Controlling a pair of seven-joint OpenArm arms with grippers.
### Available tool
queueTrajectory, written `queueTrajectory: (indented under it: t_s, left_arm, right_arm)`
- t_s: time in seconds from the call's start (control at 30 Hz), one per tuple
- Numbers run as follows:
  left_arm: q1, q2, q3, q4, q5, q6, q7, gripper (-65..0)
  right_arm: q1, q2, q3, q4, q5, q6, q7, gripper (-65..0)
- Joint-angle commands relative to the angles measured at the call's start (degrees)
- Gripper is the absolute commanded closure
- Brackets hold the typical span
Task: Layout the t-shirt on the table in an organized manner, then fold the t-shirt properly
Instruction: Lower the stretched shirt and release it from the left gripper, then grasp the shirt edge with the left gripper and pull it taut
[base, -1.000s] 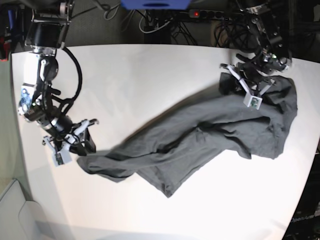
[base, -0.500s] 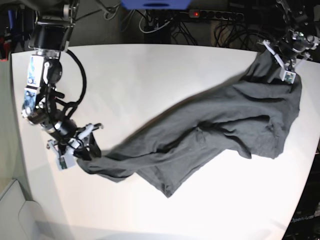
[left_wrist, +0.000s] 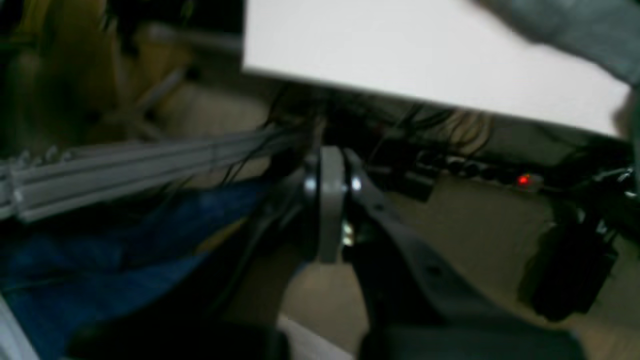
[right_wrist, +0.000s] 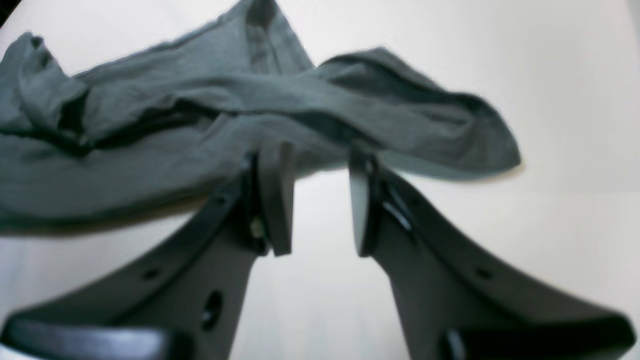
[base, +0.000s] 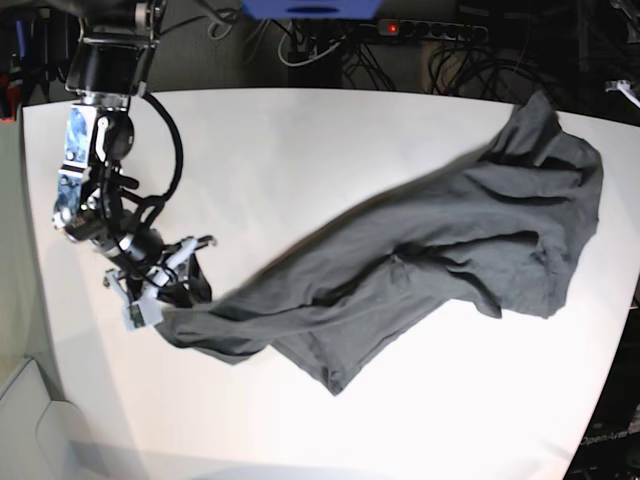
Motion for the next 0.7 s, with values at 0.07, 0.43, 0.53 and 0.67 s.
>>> queueTrajectory:
  t_s: [0.07,0.43,0.53,0.67]
  left_arm:
    - [-5.62,1.58,-0.19,5.03,-0.68,0.18,2.29,-0.4]
    - [-12.66,12.48,9.65,8.1,-0.24,0.18,4.84,-0.4]
    - [-12.83,15.12,12.29,8.02,-0.24,0.18,4.75,-0.4]
    - [-14.94,18.54,16.69,5.55,-0.33,0.18,4.75,-0.3]
  right_arm:
    - [1.11,-0.91,0.15,1.09,1.01,0.16,0.49,-16.5]
    - [4.18,0.58,-11.36,3.12,-0.84,0.16,-4.87,-16.8]
    - [7.35,0.76,-18.13,0.39,-4.18,0.16,-6.45,-16.8]
    - [10.25,-1.09,-21.65,-4.27,-4.71,0.16,-6.45,-16.7]
